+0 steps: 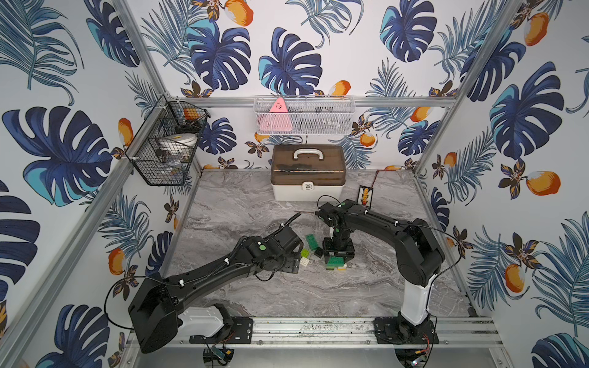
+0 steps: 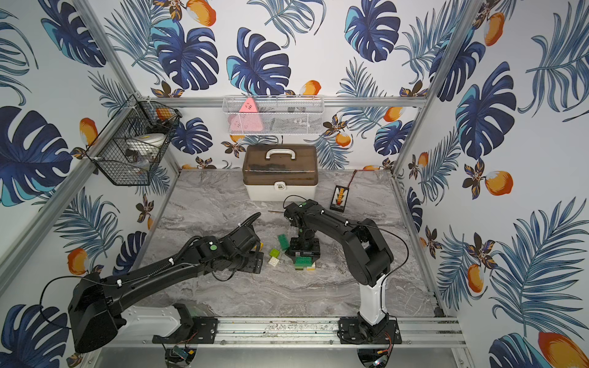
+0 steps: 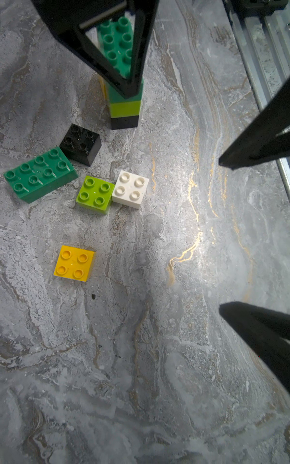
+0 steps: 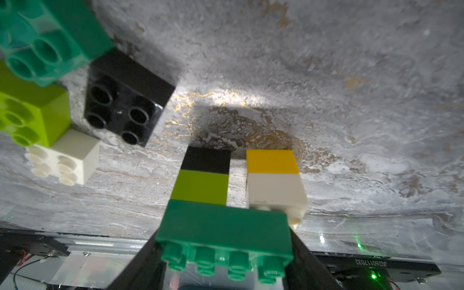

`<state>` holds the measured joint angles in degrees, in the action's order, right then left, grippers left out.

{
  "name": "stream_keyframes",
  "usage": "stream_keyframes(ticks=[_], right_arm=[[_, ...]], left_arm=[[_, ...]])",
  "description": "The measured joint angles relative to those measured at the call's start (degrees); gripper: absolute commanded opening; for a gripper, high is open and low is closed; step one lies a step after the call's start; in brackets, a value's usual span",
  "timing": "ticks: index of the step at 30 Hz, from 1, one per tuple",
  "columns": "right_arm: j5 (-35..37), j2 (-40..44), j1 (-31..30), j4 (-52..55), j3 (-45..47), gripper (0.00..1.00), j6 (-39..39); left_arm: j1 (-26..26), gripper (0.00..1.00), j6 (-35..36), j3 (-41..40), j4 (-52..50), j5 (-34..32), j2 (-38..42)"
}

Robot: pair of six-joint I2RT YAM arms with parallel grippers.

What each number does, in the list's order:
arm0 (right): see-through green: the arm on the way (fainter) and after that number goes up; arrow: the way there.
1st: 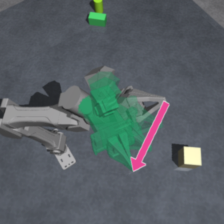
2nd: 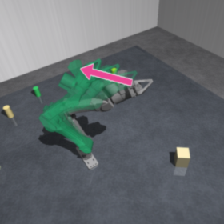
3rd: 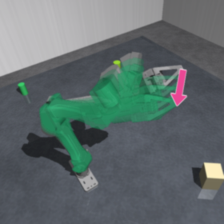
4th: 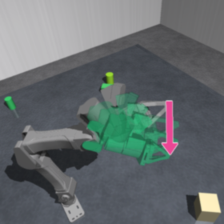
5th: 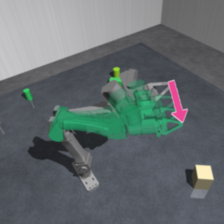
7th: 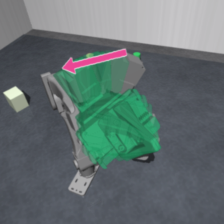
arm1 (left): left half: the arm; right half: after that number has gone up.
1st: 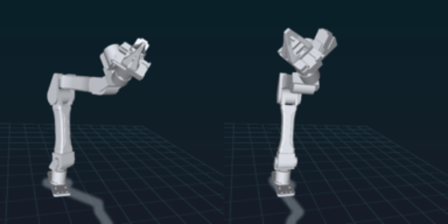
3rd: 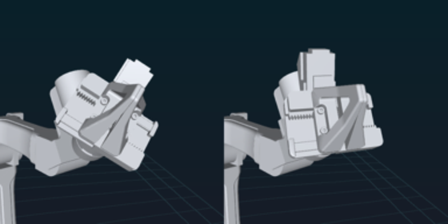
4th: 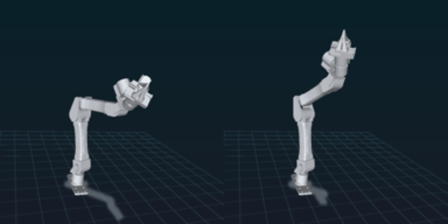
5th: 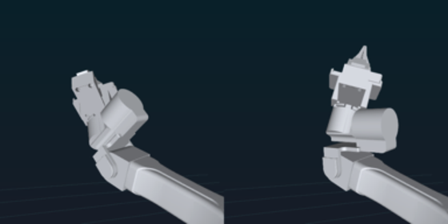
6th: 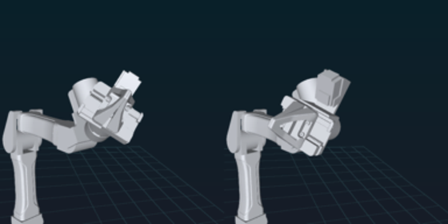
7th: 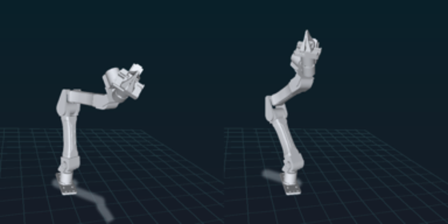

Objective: Assemble a giraffe with lego
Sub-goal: Assemble the lego brick with the lego brick.

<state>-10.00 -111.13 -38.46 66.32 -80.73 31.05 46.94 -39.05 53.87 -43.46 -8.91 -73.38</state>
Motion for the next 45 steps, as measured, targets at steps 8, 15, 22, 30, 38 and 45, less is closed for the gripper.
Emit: stream_keyframes(ticks=[8,15,22,30,38,45], right_arm=[[-0.2,0.8,-0.1,-0.1,1.7,0.48,0.0],[-0.2,0.7,-0.1,0.1,1.4,0.5,0.0],[-0.2,0.0,-0.1,1.1,0.3,0.53,-0.1],[-0.2,0.1,-0.2,1.6,-0.4,0.63,-0.2],[0.1,0.5,-0.3,1.5,-0.6,0.69,-0.2],[2.3,0.8,-0.4,-0.1,-0.7,0.73,0.9]], left_arm=[[0.0,0.89,0.0,0.2,0.0,0.0,-0.8],[0.0,0.89,1.0,0.9,-0.1,0.0,-1.6],[0.0,0.89,1.7,1.7,-0.1,0.2,-2.1],[0.0,0.89,1.7,2.5,-0.2,0.5,-2.5],[0.0,0.89,1.7,2.7,-0.1,1.3,-2.7],[0.0,0.89,1.7,2.7,0.0,1.6,-2.7]])
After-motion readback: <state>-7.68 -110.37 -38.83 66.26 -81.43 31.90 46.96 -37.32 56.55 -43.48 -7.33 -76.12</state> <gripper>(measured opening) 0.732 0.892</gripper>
